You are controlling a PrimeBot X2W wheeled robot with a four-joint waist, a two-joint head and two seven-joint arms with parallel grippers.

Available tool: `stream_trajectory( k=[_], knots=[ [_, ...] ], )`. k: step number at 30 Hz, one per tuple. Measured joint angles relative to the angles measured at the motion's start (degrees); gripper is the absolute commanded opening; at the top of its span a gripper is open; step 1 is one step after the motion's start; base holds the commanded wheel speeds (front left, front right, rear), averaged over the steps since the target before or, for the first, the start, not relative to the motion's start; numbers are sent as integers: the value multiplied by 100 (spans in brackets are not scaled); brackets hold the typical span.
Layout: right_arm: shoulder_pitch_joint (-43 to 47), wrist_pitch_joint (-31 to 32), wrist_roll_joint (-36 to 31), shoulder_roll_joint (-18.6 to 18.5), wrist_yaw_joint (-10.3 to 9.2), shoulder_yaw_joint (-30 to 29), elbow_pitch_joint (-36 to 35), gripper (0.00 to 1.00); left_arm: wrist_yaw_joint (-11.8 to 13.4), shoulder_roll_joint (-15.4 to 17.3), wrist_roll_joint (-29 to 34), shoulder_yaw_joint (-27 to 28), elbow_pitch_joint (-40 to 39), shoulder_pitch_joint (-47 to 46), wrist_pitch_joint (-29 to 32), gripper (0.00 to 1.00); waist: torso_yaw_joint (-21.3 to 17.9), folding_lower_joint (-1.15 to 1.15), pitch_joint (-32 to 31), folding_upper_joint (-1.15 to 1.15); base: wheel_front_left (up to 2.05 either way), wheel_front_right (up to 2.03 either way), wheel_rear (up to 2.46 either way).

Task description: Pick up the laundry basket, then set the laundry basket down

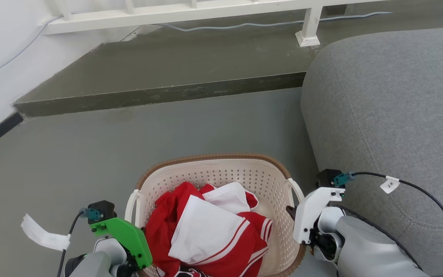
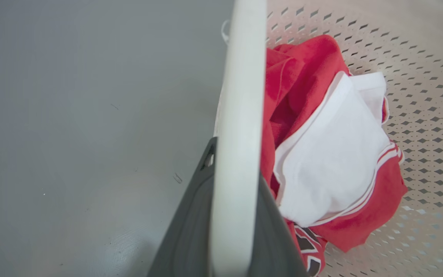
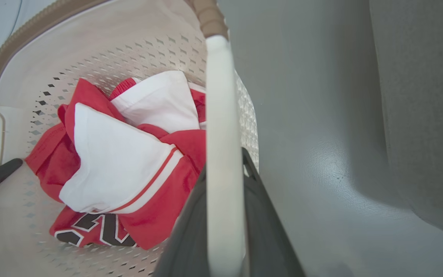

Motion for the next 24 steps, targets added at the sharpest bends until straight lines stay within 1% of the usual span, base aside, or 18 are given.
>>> stream_trajectory(
  k=[1,7,9,24],
  knots=[
    [0,0,2,1,-34,9,-4,0,0,1,-1,-5,-4,0,0,0,-2,0,1,0,0,0,0],
    [0,0,32,-2,-43,58,-12,0,0,12,-49,-33,-19,0,0,0,-13,0,5,0,0,0,0],
    [0,0,46,-2,-79,76,-15,0,0,14,-49,-42,-21,1,0,0,-17,0,7,0,0,0,0],
    [0,49,104,-10,-83,175,-15,0,2,27,-158,-86,-19,8,90,0,-37,0,18,0,0,0,0]
  ],
)
